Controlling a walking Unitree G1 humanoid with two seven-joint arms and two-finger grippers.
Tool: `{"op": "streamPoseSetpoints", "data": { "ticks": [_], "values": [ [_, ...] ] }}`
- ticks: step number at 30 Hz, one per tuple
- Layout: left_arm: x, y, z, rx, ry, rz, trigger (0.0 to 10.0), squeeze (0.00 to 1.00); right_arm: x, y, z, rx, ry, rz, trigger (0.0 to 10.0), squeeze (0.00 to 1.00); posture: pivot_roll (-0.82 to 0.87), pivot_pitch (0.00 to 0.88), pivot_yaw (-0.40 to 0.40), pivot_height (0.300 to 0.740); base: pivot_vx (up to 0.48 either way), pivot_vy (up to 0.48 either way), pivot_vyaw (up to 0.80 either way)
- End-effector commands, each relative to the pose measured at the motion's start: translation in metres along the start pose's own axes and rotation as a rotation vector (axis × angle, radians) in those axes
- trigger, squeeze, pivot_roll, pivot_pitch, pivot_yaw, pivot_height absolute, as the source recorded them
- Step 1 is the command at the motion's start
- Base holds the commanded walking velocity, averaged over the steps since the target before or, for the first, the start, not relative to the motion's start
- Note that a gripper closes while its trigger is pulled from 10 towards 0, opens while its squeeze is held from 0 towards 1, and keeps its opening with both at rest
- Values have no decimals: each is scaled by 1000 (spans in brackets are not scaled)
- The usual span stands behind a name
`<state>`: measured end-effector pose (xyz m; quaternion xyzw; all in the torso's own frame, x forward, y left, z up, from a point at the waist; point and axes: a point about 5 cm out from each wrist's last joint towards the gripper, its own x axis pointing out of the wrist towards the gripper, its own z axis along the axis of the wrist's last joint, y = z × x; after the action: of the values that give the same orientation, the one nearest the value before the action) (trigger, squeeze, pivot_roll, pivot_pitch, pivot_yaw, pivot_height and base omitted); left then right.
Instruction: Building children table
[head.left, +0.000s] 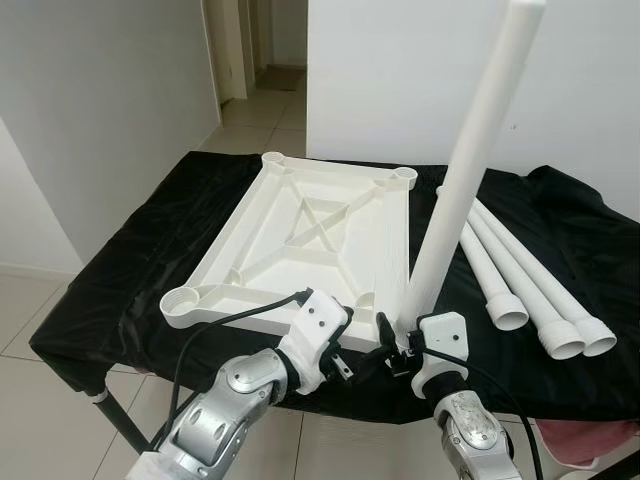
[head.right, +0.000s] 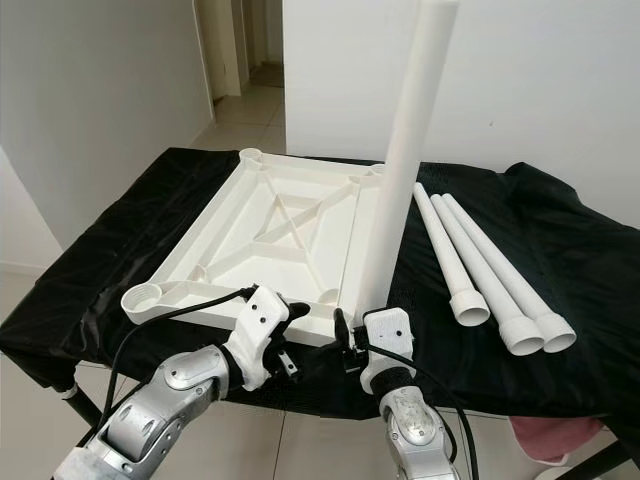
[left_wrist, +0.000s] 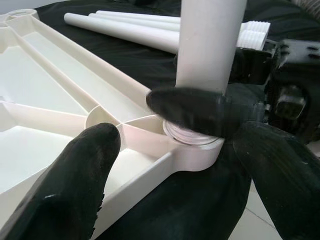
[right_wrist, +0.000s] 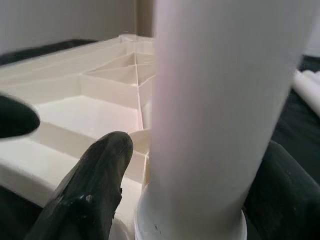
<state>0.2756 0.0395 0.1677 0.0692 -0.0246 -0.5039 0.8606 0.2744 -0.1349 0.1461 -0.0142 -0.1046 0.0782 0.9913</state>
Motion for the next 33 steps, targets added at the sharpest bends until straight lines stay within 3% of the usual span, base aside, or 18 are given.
{"op": "streamPoseSetpoints", "data": {
  "ticks": [1, 4, 9, 11, 14, 18, 25, 33],
  "values": [
    [-1, 0, -1, 5, 12, -1, 10000, 0, 1, -9, 3, 58, -13, -71, 10000, 0, -48, 95, 13, 740, 0, 0, 0],
    [-1, 0, -1, 9, 13, 0, 10000, 0, -1, -17, 2, 125, -11, -145, 10000, 0, -50, 95, 15, 740, 0, 0, 0],
    [-2, 7, -1, 27, 17, 10, 10000, 0, -10, -9, 1, 108, -20, -89, 10000, 0, -53, 94, 15, 740, 0, 0, 0],
    [-3, 21, -3, 52, 39, 45, 10000, 0, -20, -6, -4, 104, 2, -82, 10000, 0, -55, 93, 19, 740, 0, 0, 0],
    [-4, 27, -4, 56, 51, 59, 10000, 0, -23, -6, -7, 107, 15, -84, 10000, 0, -56, 92, 20, 740, 0, 0, 0],
    [-7, 46, -17, 89, 141, 91, 10000, 0, -29, -9, -10, 108, 27, -92, 10000, 0, -70, 91, 37, 740, 0, 0, 0],
    [-8, 41, -35, 80, 222, -1, 10000, 0, -29, -10, -8, 100, 25, -96, 10000, 0, -76, 93, 46, 740, 0, 0, 0],
    [-9, 51, -49, 84, 287, 23, 10000, 0, -28, -8, -8, 100, 23, -94, 10000, 0, -73, 96, 49, 740, 0, 0, 0]
  ]
}}
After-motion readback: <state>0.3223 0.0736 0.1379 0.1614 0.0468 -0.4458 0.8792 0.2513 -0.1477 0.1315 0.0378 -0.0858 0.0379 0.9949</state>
